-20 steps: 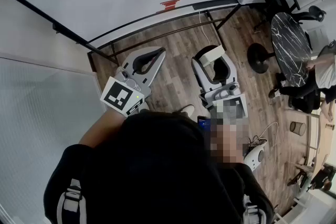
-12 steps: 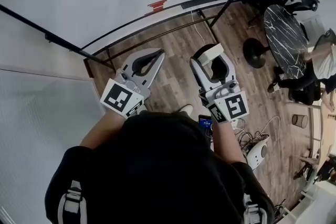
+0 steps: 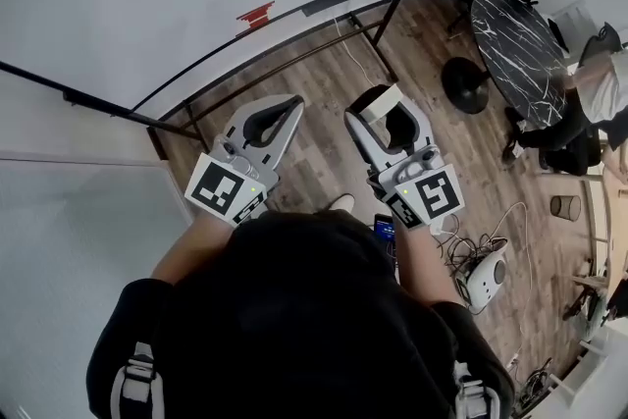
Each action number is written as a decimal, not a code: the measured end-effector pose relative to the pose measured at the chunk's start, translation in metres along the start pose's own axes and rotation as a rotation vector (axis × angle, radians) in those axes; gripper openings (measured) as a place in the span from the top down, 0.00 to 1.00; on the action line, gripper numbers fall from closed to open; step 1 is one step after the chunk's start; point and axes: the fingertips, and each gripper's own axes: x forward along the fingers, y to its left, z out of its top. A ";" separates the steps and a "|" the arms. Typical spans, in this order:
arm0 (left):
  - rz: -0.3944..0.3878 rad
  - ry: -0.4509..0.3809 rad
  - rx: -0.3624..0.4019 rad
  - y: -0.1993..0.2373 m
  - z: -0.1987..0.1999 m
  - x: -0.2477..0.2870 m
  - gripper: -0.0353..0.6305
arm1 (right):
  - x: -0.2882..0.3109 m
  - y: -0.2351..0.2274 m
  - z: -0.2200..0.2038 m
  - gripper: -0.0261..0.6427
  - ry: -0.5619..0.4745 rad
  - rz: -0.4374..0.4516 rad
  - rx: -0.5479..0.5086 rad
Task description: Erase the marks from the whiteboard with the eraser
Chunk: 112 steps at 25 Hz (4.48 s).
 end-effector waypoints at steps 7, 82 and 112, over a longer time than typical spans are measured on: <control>0.028 0.007 0.017 -0.028 -0.003 0.044 0.94 | -0.032 -0.041 0.005 0.59 0.012 0.039 -0.005; 0.418 -0.060 0.020 0.335 0.027 0.221 0.94 | 0.405 -0.302 0.132 0.58 -0.198 -0.044 -0.323; 0.425 -0.031 -0.005 0.352 0.019 0.250 0.94 | 0.407 -0.371 0.148 0.58 -0.348 -0.196 -0.305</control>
